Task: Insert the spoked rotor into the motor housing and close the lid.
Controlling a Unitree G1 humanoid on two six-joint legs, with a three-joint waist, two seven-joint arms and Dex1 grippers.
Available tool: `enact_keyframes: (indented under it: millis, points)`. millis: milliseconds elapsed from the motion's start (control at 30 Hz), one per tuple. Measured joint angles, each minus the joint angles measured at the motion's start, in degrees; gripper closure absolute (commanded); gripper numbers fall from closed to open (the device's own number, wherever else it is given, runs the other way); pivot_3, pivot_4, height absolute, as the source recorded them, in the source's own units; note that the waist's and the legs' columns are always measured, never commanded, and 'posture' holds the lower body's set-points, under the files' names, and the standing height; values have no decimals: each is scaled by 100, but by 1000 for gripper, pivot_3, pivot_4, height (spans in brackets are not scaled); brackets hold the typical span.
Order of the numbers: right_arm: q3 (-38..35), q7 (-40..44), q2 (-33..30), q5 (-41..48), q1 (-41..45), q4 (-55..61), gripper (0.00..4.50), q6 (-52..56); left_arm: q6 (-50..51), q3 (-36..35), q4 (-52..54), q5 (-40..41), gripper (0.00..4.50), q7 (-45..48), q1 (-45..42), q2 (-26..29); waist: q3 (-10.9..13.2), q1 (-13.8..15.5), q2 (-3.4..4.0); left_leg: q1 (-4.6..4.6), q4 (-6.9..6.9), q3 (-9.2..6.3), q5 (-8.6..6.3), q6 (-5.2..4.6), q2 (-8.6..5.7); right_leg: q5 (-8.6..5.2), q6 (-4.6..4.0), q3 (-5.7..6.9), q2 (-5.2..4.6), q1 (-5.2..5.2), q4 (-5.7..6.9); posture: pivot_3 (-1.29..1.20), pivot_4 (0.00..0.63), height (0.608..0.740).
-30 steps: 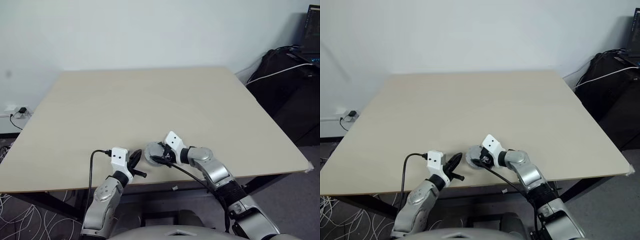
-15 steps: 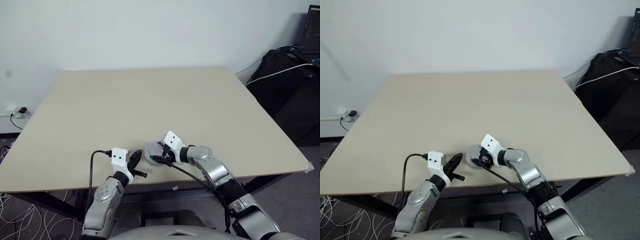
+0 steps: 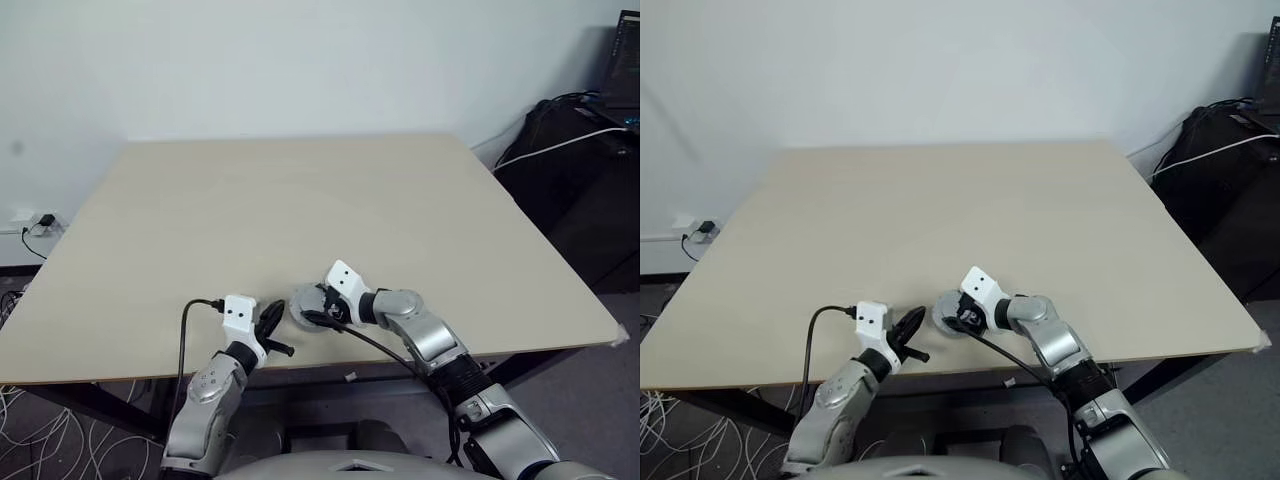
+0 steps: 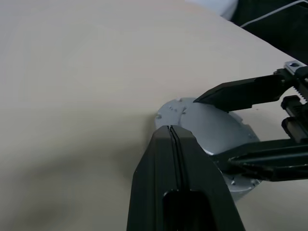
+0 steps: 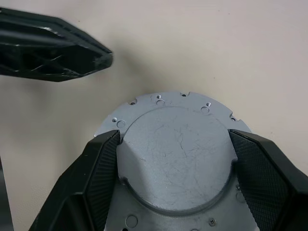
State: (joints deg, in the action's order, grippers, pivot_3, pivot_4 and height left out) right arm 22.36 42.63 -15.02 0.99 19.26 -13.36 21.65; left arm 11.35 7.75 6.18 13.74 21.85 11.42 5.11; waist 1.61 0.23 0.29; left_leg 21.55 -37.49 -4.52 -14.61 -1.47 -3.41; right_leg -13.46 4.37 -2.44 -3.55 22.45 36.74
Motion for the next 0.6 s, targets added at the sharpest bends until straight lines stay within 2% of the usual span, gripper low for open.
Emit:
enact_keyframes:
  millis: [300,600]
  points:
    - [7,-34,1,-1,-39,75,1227,26,1006,-452,-420,592,4500,485,-898,419,1,-4,-1,0,2,-1,3,-4,-1,0,0,0,3,0,0,0,0,740]
    - [6,-132,10,0,-139,228,1227,98,2410,-717,-629,1159,4500,586,-1659,453,0,-7,-2,0,7,-5,13,-20,-4,2,2,-1,4,1,-1,0,0,740]
